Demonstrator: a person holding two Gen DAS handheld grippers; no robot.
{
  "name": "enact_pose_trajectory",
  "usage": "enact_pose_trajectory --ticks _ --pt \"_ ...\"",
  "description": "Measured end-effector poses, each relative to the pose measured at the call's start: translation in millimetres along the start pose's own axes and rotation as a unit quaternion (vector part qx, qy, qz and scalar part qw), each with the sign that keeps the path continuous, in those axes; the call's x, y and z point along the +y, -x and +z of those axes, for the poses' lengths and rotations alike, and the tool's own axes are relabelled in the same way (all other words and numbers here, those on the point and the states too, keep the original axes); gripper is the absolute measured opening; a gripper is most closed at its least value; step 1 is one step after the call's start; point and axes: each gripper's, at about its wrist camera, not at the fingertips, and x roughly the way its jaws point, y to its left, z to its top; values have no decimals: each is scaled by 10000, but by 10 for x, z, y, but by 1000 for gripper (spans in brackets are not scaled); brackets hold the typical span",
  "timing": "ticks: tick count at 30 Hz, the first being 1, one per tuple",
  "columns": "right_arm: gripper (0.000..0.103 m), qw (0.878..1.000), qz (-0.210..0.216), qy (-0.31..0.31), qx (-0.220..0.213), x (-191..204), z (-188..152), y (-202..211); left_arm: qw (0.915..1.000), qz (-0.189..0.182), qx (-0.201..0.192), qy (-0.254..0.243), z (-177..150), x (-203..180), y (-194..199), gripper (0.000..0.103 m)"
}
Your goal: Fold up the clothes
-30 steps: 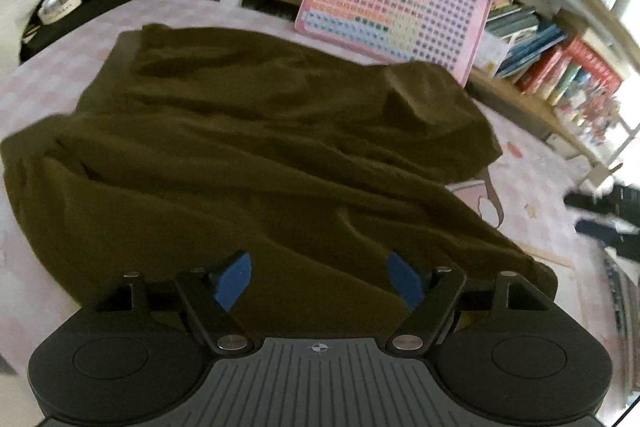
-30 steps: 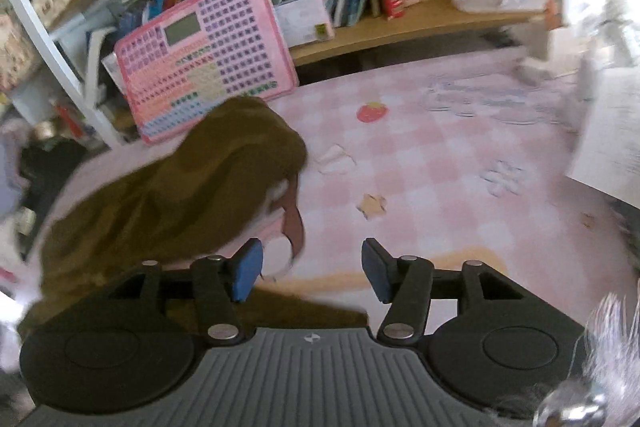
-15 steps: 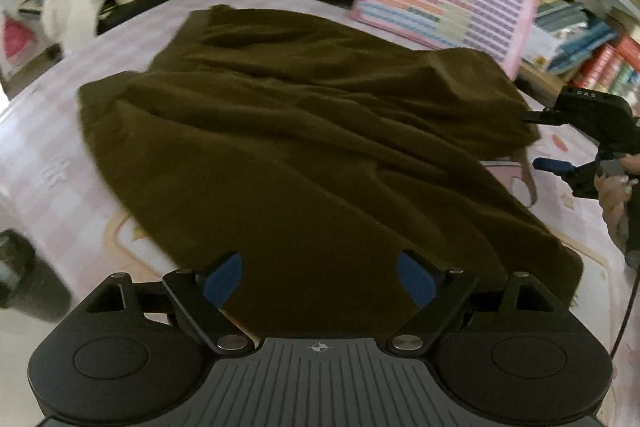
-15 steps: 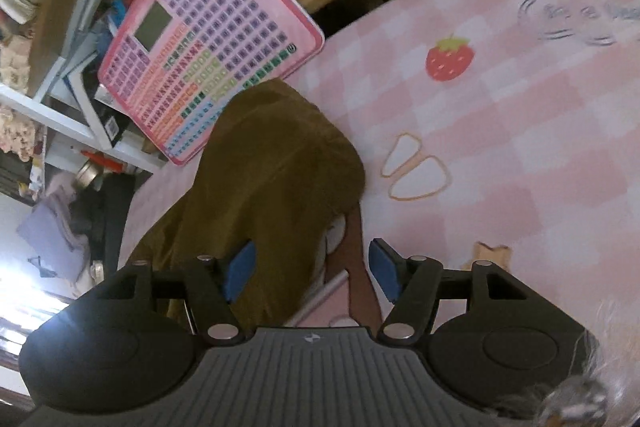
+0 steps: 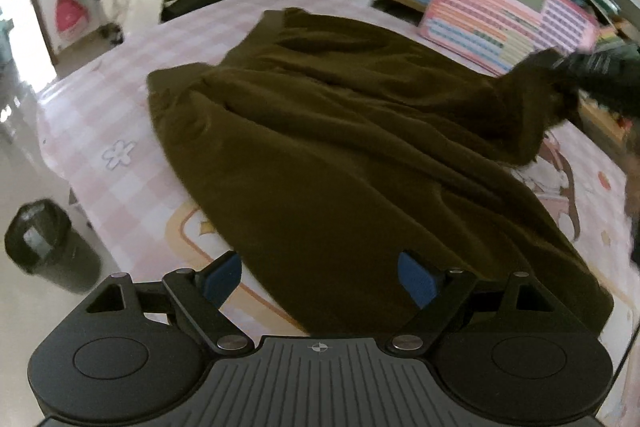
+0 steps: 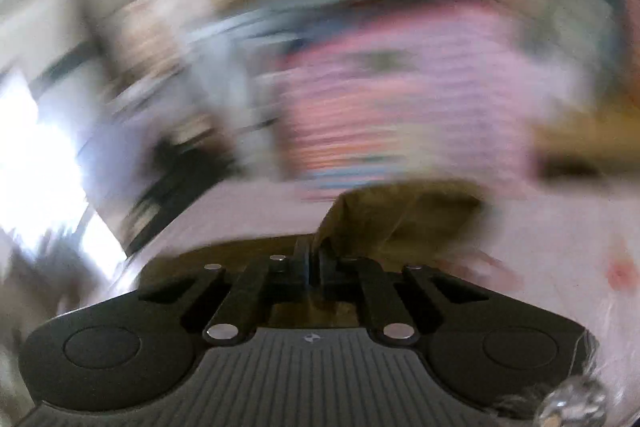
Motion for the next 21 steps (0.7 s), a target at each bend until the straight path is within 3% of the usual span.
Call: enact_pose_trajectory --ticks 3,5,6,10,13,16,18,21 --pt "8 9831 867 1100 1177 509 -243 -277 10000 33 6 86 8 54 1 88" --pt "26 9773 959 1059 1563 595 -367 -338 9999 57 -20 108 8 87 17 88" --pt "38 9797 994 804 1542 539 -381 -290 9999 67 -10 128 1 104 16 88" --pt "44 9851 1047 -248 1340 201 -373 -37 9996 98 72 271 -32 179 -8 88" --pt "51 9893 654 -879 966 -122 -294 213 9993 93 95 358 -38 218 -26 88" --pt "61 9783 406 -1965 517 -578 -176 326 9992 50 141 371 -37 208 -55 88" --pt "66 9687 454 -2388 497 -748 -129 205 9994 30 150 299 -35 176 -60 88" --pt "64 9588 494 -2747 537 -893 -72 -10 9997 40 94 222 -26 143 -34 88"
